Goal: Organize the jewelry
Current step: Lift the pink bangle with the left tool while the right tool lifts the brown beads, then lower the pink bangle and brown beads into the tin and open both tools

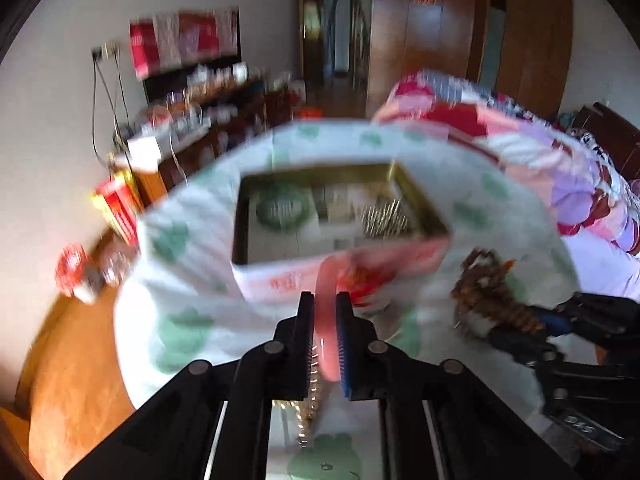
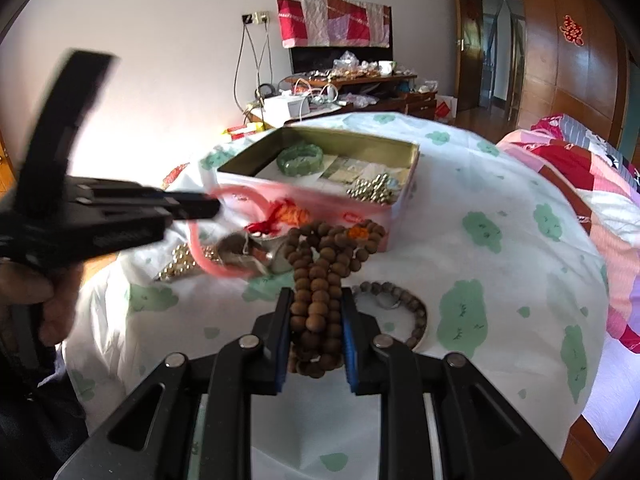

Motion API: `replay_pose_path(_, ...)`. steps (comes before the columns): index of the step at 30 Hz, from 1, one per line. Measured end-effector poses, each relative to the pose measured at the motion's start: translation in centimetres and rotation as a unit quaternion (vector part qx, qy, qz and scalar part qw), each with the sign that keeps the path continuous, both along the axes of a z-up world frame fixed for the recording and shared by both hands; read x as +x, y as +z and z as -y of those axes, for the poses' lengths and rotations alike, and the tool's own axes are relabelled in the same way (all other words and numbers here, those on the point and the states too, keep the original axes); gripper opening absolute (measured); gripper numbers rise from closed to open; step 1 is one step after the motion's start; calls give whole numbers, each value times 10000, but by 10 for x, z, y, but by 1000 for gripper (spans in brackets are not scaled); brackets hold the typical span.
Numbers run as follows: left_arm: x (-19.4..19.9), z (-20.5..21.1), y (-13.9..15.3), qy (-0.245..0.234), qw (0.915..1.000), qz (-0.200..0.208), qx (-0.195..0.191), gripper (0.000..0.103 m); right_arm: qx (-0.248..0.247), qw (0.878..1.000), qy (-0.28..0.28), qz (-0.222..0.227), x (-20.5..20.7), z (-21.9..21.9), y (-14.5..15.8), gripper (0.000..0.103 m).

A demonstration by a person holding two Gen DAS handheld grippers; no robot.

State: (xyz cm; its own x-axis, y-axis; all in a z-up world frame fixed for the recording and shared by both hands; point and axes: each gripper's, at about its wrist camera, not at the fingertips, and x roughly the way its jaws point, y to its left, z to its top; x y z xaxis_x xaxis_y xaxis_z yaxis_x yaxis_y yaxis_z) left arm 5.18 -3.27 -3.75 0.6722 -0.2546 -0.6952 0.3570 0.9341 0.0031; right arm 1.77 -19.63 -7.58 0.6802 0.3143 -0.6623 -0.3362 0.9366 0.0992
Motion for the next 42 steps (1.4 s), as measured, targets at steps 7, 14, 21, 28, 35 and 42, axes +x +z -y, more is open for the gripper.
replay_pose_path(7,-3,-4,25,-127,9992,181,-347,10,64,9999,-57,125,-1,6,12,24)
replay_pose_path(14,1,-9,25,-65,9990,160,-409,10,114,9998,-86,158,1,10,16,24)
replay_pose_path(21,34,-15,39,64,9982,313,-505,10,96,9995,-44,310,18,12,32,24)
replay_pose_path(28,81,-15,34,290,9984,275,-408,10,88,9991,87,404,61,5,47,24)
replay_pose_path(35,111,-3,16,324,9992,169,-186,10,28,9994,136,332,99,-3,39,24)
replay_pose_path(42,131,4,-4,298,9994,-84,-150,10,-74,9996,201,169,128,-10,21,24)
